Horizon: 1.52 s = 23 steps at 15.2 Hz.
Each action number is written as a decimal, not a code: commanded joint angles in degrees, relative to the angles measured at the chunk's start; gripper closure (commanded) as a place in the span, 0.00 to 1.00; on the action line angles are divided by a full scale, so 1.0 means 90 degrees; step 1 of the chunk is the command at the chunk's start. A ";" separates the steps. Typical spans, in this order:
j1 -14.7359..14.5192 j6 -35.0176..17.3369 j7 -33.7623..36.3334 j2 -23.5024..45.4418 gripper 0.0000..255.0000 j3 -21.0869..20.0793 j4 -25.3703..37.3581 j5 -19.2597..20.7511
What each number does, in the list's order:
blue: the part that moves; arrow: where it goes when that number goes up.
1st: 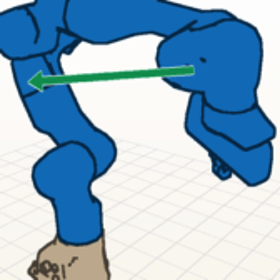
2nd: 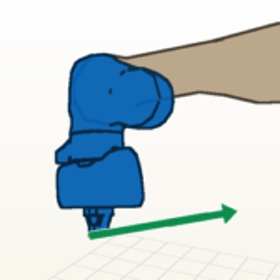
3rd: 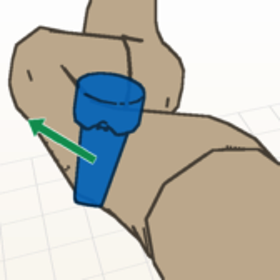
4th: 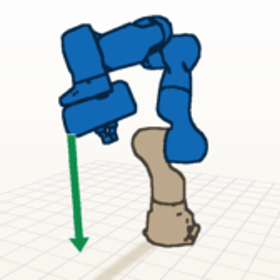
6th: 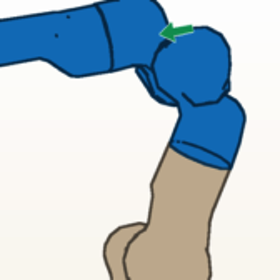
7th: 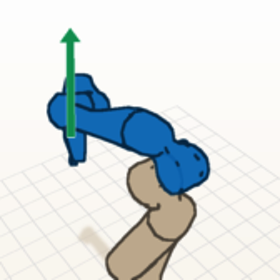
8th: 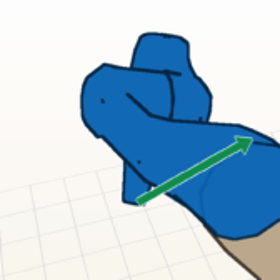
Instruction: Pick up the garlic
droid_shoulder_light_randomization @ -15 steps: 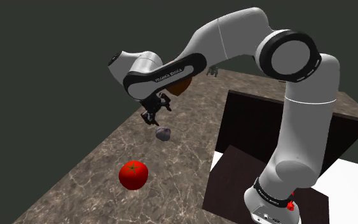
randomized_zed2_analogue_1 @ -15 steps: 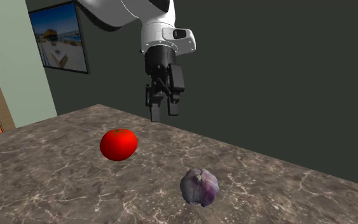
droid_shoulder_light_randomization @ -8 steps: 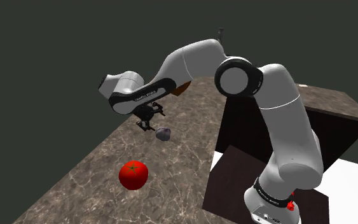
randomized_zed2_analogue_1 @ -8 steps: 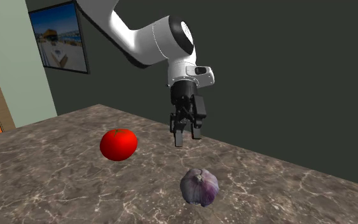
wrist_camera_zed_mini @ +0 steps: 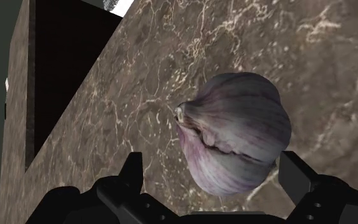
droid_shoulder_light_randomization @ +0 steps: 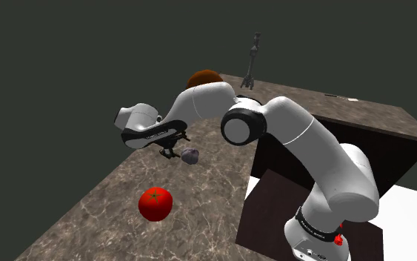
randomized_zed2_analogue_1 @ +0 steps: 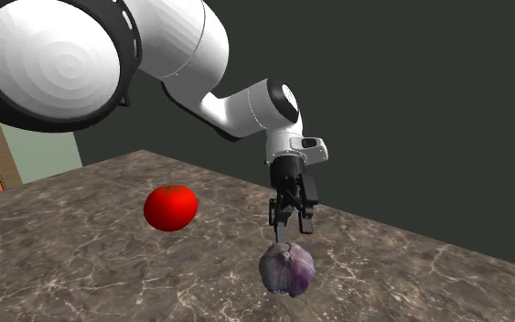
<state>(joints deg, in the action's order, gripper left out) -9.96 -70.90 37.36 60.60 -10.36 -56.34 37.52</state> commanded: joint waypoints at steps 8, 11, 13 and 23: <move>-0.0030 -0.0126 0.0069 0.0385 1.00 0.0035 0.0235 0.0013; -0.0030 -0.0128 0.0071 0.0383 1.00 0.0034 0.0231 0.0013; -0.0027 -0.0134 0.0077 0.0371 1.00 0.0032 0.0210 0.0012; -0.0013 0.0096 -0.0046 -0.0040 1.00 0.0009 0.0057 0.0011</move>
<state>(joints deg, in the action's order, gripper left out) -9.97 -70.63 37.26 60.57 -10.29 -56.17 37.62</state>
